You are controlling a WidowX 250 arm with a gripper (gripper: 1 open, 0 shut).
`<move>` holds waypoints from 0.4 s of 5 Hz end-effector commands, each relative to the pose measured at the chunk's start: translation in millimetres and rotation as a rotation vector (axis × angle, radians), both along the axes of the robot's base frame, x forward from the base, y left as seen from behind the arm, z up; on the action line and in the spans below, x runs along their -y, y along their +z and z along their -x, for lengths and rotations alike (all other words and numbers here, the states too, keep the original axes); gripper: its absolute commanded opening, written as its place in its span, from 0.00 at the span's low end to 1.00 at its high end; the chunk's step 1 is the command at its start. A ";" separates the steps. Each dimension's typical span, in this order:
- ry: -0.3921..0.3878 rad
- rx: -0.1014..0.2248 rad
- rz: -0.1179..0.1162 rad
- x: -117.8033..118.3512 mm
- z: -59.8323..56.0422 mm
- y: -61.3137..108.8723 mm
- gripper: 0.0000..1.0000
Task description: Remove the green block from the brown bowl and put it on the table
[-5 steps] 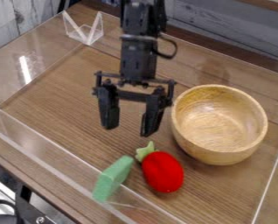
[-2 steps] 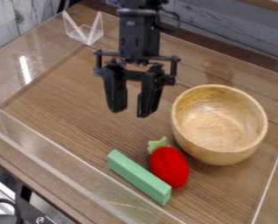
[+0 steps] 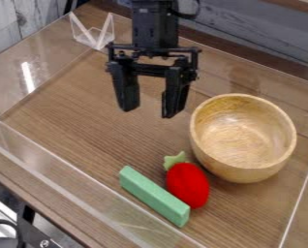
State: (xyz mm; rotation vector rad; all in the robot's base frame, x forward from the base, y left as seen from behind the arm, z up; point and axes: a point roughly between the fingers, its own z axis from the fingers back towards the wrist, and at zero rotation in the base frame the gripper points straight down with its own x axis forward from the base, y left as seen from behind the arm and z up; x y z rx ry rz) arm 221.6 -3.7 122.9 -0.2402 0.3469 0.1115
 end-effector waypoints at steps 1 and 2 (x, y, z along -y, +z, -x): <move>0.003 0.102 -0.005 -3.0 -7.4 11.3 1.00; -0.036 0.126 -0.005 -8.8 -7.8 -1.3 1.00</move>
